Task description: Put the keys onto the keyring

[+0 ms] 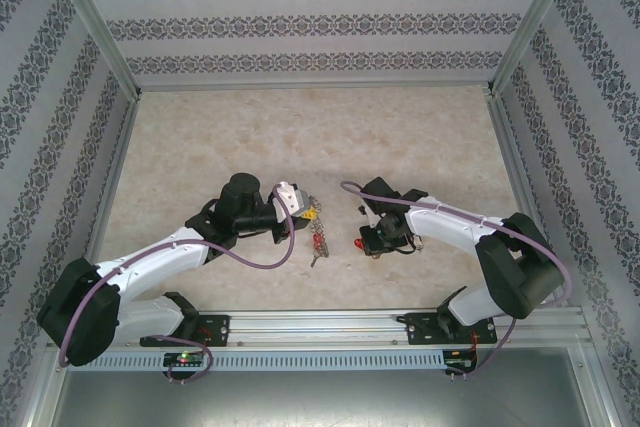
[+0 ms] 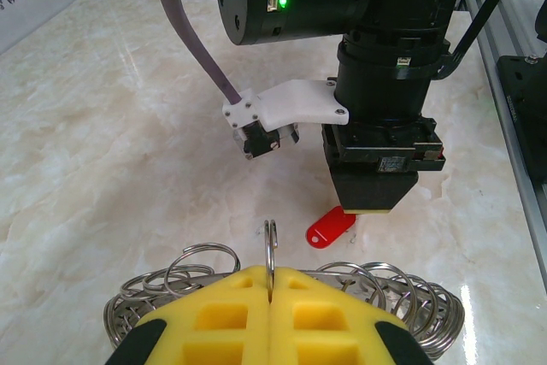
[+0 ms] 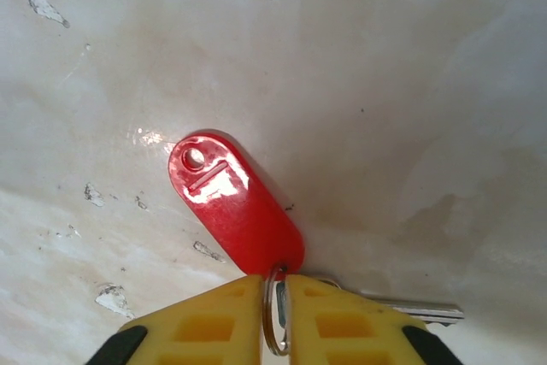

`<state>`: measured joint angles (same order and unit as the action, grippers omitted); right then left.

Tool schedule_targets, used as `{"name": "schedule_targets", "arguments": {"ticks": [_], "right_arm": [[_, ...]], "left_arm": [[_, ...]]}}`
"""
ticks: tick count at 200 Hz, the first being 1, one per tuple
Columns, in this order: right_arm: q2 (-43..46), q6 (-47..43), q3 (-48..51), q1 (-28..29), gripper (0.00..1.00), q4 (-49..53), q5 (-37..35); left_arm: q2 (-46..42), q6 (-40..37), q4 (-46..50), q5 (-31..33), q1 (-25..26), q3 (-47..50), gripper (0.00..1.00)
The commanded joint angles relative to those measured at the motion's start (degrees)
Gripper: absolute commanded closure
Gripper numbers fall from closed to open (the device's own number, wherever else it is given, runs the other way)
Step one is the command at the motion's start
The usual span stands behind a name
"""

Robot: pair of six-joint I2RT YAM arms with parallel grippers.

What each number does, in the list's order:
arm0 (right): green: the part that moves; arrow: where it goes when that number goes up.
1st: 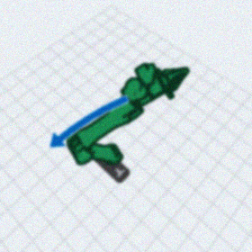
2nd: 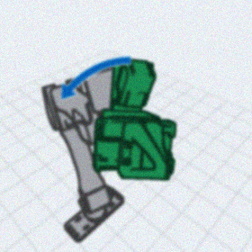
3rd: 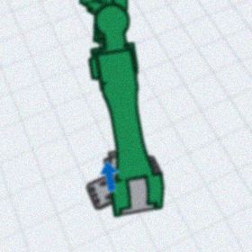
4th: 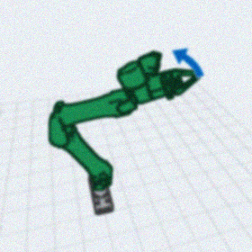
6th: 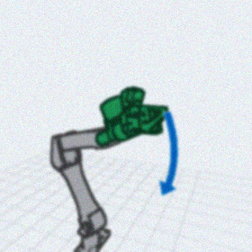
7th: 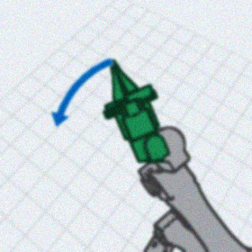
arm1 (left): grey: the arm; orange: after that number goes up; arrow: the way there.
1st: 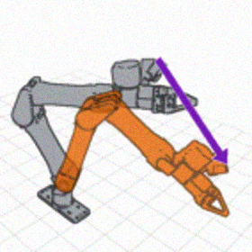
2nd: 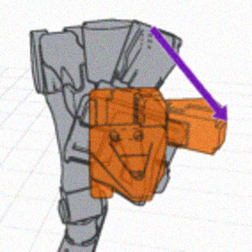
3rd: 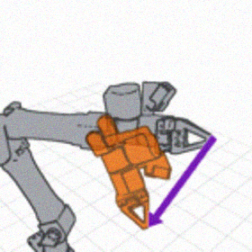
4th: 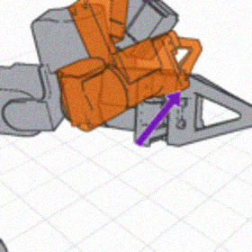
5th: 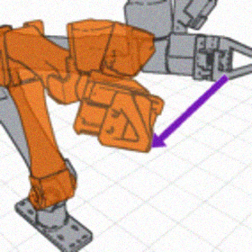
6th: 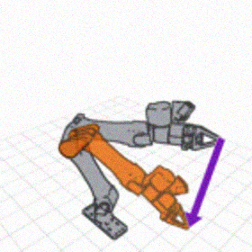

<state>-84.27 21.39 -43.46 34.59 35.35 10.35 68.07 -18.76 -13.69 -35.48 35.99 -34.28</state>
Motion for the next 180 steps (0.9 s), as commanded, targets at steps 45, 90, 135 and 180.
{"name": "schedule_targets", "arguments": {"ticks": [45,90,135,180], "right_arm": [[0.08,-0.99,-1.36,-0.66,0.91,0.83,-1.55],[0.47,-0.83,-0.92,-0.58,0.97,-0.04,-2.11],[0.70,-0.82,-0.66,-0.67,0.92,-1.16,-2.18],[-1.77,-0.25,-0.98,-0.66,0.86,-2.20,-1.96]], "left_arm": [[-1.41,-0.21,-0.37,-0.13,-0.21,0.03,1.00],[-1.33,-0.02,-0.43,-0.37,-0.17,0.12,1.00],[-1.15,-0.04,-0.55,-0.38,-0.15,-0.02,1.00],[-0.93,-0.12,-0.03,-0.54,-0.19,-0.18,1.00]]}}
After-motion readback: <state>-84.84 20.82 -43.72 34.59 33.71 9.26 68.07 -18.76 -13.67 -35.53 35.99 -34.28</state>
